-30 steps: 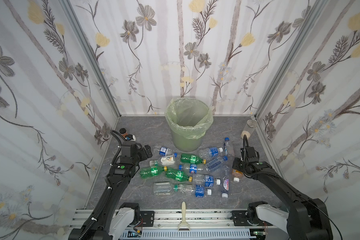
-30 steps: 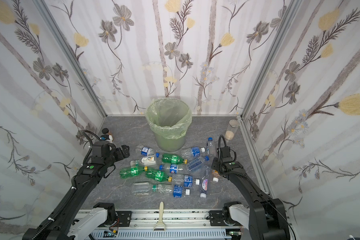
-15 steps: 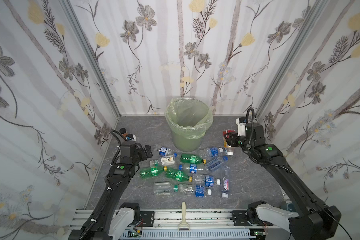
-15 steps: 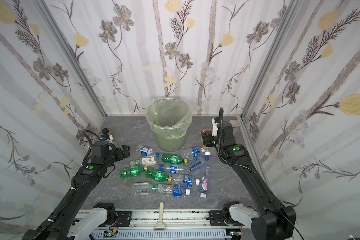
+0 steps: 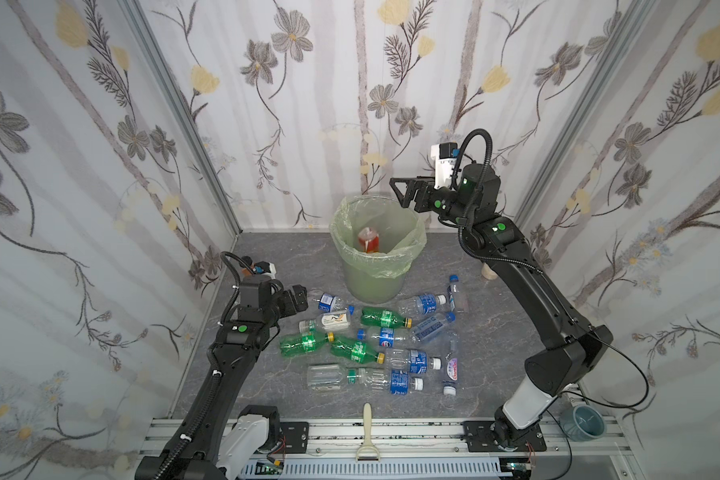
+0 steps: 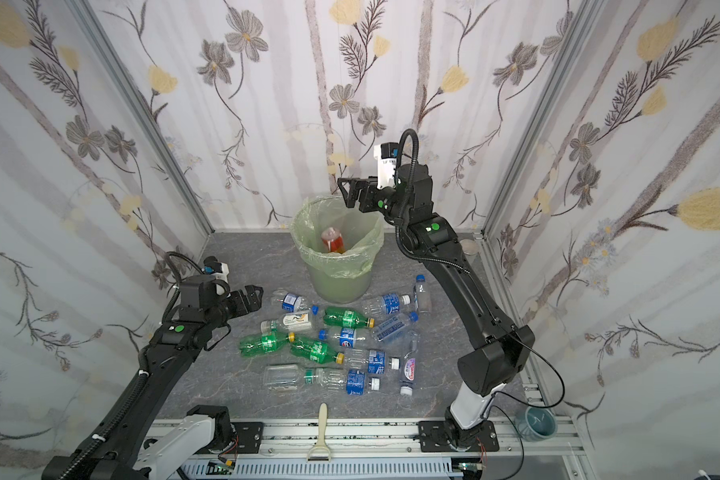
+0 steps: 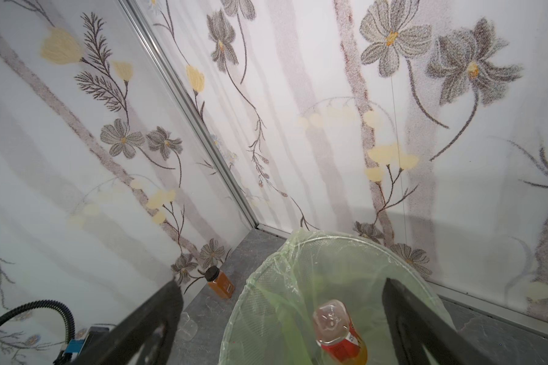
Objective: Throw the plastic bottles in the bin
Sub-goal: 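Lift the red-labelled bottle over the bin and open the right gripper, then withdraw the right gripper while the left gripper reaches to the yellow-capped green bottle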
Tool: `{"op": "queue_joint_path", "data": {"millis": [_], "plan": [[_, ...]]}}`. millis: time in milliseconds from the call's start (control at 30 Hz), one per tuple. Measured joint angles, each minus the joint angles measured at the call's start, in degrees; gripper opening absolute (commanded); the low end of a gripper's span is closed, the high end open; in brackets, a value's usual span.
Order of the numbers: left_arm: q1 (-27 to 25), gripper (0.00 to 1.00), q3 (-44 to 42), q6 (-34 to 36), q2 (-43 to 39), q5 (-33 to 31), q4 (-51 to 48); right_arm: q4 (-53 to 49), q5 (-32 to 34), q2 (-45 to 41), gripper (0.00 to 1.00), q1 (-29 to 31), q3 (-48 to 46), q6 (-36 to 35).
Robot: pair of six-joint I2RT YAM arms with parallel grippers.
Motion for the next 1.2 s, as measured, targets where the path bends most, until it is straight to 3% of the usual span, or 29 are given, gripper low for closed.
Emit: {"op": "queue_joint_path", "data": {"millis": [333, 567, 733, 867, 1200], "plan": [[-1.0, 1.0, 8.9, 12.7, 7.8, 0.0, -6.4, 3.1, 0.6, -19.4, 0.99, -1.0, -24.1, -4.2], [-9.4, 0.99, 8.3, 23.9, 10.8, -0.4, -11.4, 3.1, 1.9, -29.7, 1.0, -2.6, -39.0, -6.1], [-13.3, 0.92, 7.4, 30.4, 13.4, -2.6, -16.3, 3.4, 2.4, -33.7, 1.0, -4.5, -46.5, -6.6], [-14.6, 0.92, 6.0, 33.8, 13.9, -4.3, -19.1, 4.7, 2.4, -35.9, 1.0, -6.1, -51.2, -6.5], [-17.6, 0.87, -1.7, 37.1, 11.8, -8.2, -22.5, 11.6, 3.5, -41.3, 1.0, -8.4, -64.4, -3.8]]}}
